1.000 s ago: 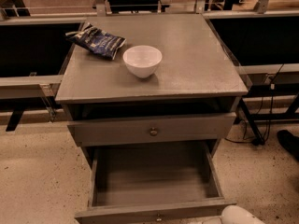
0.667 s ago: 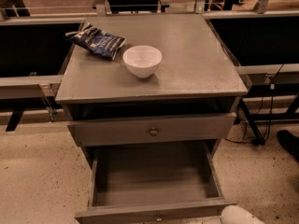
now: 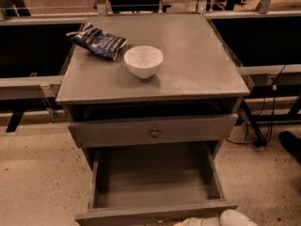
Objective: Close middle drawer
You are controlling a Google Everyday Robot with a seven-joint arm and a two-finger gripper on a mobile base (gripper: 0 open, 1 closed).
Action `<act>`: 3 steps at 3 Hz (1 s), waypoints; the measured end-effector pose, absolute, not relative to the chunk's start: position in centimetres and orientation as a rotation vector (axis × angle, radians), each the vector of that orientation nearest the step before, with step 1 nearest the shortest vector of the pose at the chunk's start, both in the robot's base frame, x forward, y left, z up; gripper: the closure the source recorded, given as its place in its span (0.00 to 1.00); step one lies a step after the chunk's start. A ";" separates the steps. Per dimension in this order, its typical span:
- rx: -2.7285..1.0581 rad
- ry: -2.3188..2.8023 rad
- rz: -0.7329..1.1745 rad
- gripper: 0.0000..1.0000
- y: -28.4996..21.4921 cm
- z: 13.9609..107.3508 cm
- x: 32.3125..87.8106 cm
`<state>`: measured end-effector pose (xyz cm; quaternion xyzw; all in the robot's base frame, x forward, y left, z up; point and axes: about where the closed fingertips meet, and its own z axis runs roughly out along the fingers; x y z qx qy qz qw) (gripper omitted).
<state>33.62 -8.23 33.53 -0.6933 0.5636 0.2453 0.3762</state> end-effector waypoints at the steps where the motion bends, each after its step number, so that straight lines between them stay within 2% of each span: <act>1: -1.774 1.416 0.580 1.00 -7.8 31.4 36.0; 2: -1.769 1.416 0.578 0.82 -7.8 31.2 36.3; 3: -1.769 1.416 0.578 0.59 -7.8 31.2 36.3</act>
Offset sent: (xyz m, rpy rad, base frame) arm 0.0199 0.0036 -0.0182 -0.0012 -0.0378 -0.0039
